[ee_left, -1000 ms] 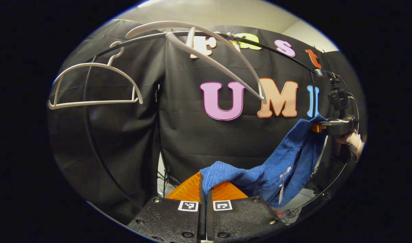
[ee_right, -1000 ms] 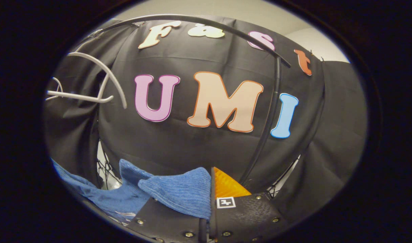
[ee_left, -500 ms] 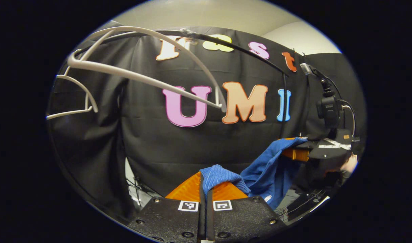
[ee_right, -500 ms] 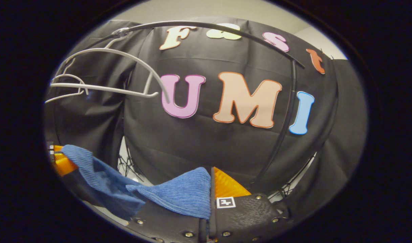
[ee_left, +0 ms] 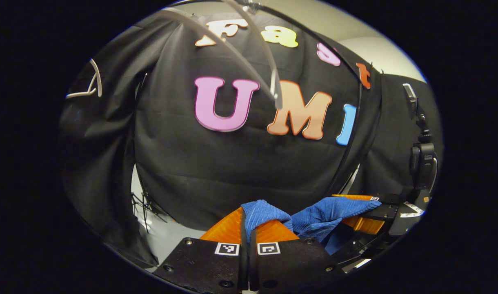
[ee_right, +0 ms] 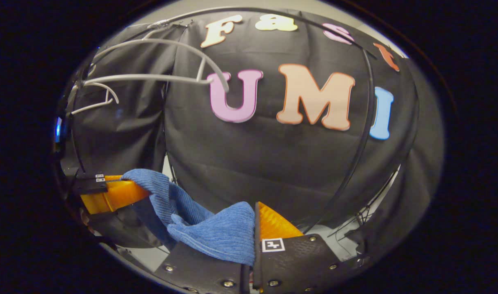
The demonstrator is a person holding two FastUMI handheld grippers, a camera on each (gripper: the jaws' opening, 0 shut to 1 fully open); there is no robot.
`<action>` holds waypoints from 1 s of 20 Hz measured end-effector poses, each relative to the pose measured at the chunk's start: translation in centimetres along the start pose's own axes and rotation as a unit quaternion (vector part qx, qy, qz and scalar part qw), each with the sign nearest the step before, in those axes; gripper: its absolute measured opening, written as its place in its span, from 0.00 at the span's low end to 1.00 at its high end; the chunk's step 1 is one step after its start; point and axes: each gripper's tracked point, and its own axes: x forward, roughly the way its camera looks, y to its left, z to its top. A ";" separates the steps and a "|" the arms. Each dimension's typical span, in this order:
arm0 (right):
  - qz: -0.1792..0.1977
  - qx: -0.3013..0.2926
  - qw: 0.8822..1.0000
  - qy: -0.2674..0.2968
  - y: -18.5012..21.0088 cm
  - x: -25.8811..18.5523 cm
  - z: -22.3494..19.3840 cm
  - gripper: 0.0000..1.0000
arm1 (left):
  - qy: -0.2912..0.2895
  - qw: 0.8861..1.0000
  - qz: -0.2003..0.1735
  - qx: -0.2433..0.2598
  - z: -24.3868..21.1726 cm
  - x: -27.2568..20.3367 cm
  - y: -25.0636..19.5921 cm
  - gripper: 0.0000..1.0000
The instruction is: Grasp the clothes on the hanger with both hands and then place them into the laundry hamper below.
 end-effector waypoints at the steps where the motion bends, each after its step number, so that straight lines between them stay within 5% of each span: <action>1: -0.001 0.001 1.000 0.019 0.4 0.3 -1.7 0.08 | 0.020 1.000 0.005 0.006 -1.6 0.5 0.3 0.02; 8: -0.003 -0.001 0.990 0.144 0.9 2.1 -11.8 0.10 | 0.129 0.991 0.010 0.019 -10.2 2.3 1.3 0.04; 13: 0.012 0.014 0.977 0.211 2.0 2.1 -15.4 0.09 | 0.239 0.971 0.012 0.001 -16.2 1.9 1.4 0.13; 18: 0.012 0.008 0.975 0.221 2.3 2.2 -15.5 0.18 | 0.273 0.962 0.015 -0.012 -17.9 1.3 1.6 0.62; 19: 0.013 0.006 0.975 0.220 2.4 2.1 -15.5 0.18 | 0.278 0.960 0.019 -0.009 -18.2 1.1 1.8 0.62; 20: 0.013 0.004 0.975 0.220 2.6 2.1 -15.3 0.18 | 0.279 0.960 0.021 -0.010 -18.3 1.1 2.0 0.77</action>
